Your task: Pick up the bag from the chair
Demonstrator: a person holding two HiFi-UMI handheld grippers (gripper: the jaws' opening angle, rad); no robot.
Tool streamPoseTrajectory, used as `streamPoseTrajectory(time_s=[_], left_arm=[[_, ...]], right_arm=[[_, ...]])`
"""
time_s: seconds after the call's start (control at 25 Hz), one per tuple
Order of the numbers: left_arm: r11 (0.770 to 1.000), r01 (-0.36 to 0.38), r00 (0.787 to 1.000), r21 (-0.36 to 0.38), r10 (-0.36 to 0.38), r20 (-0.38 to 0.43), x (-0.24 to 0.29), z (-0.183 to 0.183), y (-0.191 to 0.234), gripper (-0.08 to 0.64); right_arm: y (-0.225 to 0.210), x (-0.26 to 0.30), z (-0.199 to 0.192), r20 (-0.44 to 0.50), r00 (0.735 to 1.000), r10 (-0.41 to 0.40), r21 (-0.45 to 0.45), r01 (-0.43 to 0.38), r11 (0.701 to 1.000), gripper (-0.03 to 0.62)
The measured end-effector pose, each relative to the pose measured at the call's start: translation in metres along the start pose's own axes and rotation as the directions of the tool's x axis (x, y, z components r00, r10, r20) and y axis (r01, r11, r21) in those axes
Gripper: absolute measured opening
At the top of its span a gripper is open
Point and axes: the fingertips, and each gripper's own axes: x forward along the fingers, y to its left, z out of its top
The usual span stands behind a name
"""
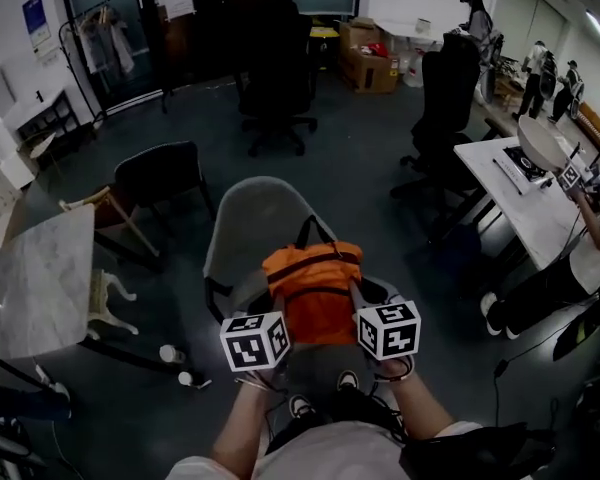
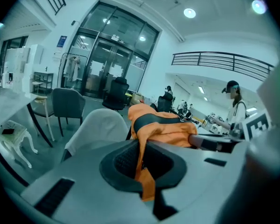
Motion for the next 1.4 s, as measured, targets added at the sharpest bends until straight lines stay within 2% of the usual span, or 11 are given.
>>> streamPoseTrajectory(time_s=[0.24, 0.48, 0.76, 1.08, 1.4], left_arm=[[0.992, 0.096, 0.995, 0.077, -0.093, -0.047, 0.018, -0.01, -0.069, 0.025], [0.985, 0.156, 0.986, 0.079, -0.15, -0.072, 0.029, -0.03, -0.141, 0.025], [0.967, 0.226, 0.972, 0.114, -0.216, -0.093, 0.034, -0.045, -0.214, 0.025], [0.938, 0.313, 0.947, 0.147, -0.298, -0.117, 0.05, -0.055, -0.276, 0.025], [0.91, 0.374, 0.925, 0.179, -0.352, -0.144, 0.063, -0.055, -0.313, 0.025]], right_arm=[[-0.056, -0.047, -0.017, 0.026, 0.995, -0.098, 0.08, 0.096, 0.992, 0.043], [-0.107, -0.106, -0.035, 0.038, 0.989, -0.141, 0.109, 0.137, 0.985, 0.043], [-0.161, -0.16, -0.046, 0.037, 0.978, -0.206, 0.134, 0.2, 0.971, 0.043], [-0.21, -0.199, -0.063, 0.048, 0.963, -0.266, 0.196, 0.252, 0.948, 0.043], [-0.243, -0.219, -0.063, 0.064, 0.945, -0.319, 0.244, 0.296, 0.924, 0.043]])
